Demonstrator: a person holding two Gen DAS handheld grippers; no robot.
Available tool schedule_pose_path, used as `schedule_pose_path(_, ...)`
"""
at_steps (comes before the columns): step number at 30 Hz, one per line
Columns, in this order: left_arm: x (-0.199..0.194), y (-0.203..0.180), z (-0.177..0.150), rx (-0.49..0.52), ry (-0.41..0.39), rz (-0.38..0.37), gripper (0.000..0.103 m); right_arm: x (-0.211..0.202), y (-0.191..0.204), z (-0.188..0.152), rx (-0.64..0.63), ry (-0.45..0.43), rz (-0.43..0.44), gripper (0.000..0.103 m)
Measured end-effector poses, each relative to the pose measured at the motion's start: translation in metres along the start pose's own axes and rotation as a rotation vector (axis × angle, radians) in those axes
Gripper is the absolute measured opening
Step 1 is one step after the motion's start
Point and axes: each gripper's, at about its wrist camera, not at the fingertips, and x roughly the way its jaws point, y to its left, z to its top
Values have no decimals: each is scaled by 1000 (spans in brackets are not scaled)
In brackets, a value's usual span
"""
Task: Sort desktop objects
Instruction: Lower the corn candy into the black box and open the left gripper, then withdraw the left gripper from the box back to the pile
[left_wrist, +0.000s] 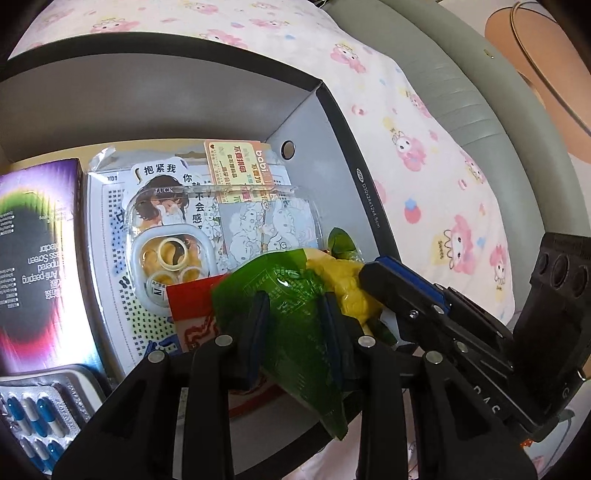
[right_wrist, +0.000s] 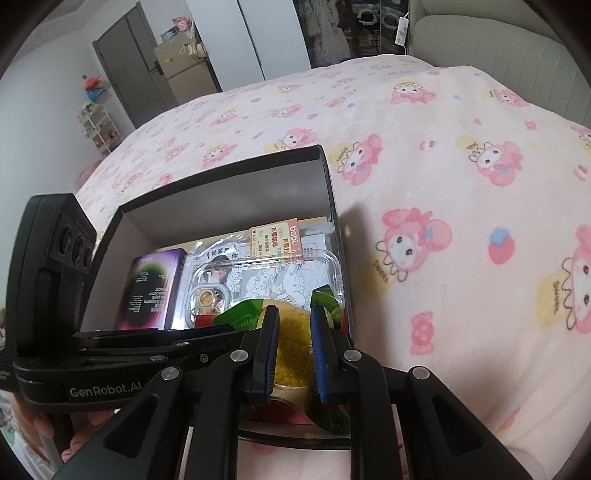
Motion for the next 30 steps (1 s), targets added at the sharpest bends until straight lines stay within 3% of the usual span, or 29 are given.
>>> schedule_pose_path(6,-39,-4,-9,21,-83,43,34,-14,7,-2,9,-38,9,17)
schedule_pose_path(9,-60,-14,-18,67,-126,86,38,-21,13,-2,21,-35,-30,20)
schedule_pose_path(14,-92,-28,-33,119,-190,140,44,-47,34,-3,7,-79,-58,40)
schedule_pose_path(22,-147,-37,-65,179,-278,212,44,-87,77,-13,-19,-151,-81,42)
schedule_pose_path(30,-173,-22,-92,200,-283,280,44,-83,108,-33,-25,-112,-24,42)
